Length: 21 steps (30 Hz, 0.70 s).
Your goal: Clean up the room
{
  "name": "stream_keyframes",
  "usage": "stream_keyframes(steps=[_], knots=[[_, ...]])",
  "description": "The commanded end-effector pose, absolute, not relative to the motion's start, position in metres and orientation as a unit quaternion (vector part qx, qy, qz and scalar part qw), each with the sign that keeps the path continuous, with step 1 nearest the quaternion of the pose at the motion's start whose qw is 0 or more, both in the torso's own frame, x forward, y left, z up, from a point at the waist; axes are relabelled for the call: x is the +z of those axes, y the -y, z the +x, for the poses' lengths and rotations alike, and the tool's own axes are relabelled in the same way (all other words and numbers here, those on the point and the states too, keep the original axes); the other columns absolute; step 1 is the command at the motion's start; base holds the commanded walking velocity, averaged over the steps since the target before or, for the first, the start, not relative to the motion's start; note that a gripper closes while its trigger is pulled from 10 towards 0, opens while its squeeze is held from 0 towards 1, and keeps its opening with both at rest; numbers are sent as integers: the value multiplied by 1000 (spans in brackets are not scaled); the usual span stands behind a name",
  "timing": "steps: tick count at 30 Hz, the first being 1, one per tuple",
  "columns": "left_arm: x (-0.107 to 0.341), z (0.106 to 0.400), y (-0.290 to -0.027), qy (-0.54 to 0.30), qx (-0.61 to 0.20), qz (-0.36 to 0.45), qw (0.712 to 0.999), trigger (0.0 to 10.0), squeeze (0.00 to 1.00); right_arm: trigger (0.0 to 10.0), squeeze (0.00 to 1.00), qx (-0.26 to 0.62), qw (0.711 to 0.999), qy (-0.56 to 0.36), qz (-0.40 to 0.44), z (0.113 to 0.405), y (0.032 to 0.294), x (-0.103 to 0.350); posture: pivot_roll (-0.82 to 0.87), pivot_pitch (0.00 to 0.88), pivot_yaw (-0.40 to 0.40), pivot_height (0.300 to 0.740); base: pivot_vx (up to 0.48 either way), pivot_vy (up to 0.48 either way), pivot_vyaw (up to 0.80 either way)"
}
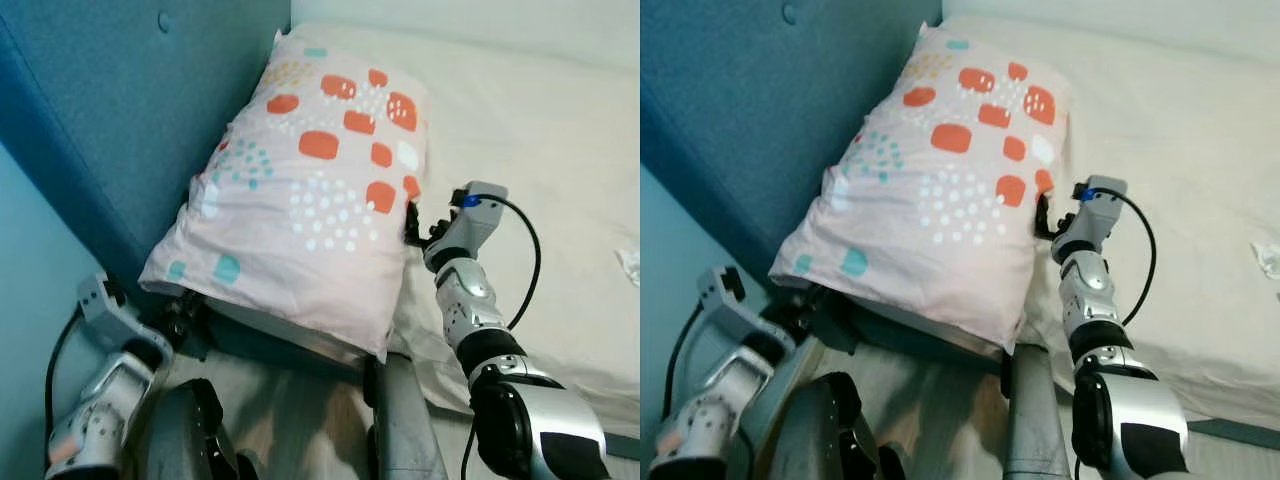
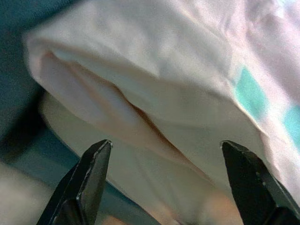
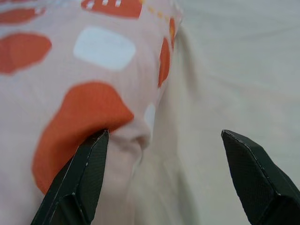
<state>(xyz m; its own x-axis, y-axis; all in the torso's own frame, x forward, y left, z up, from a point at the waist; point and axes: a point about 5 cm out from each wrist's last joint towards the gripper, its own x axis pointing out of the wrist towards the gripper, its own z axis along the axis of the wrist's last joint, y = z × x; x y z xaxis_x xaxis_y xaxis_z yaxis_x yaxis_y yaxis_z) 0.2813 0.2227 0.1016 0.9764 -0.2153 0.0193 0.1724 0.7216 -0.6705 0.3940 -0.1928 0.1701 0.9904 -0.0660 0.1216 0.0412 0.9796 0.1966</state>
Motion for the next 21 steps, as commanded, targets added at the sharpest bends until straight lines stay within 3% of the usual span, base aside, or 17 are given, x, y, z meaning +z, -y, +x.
stream_keyframes(steps=[1,11,16,21], knots=[[101,271,-225,-30,-142,-374,916,10000,0,10000,0,-28,994,49,99,393,196,164,-38,190,-13,465,0,0,0],[99,247,-229,-24,-238,-392,888,10000,0,10000,0,-22,994,48,91,393,194,163,-45,167,-15,465,0,0,0],[92,217,-230,-49,-322,-361,874,10000,0,10000,0,-27,996,11,86,386,196,143,-42,152,-20,465,0,0,0],[86,217,-232,-45,-309,-361,878,10000,0,10000,0,4,997,-17,77,375,187,118,-45,141,-24,465,0,0,0]])
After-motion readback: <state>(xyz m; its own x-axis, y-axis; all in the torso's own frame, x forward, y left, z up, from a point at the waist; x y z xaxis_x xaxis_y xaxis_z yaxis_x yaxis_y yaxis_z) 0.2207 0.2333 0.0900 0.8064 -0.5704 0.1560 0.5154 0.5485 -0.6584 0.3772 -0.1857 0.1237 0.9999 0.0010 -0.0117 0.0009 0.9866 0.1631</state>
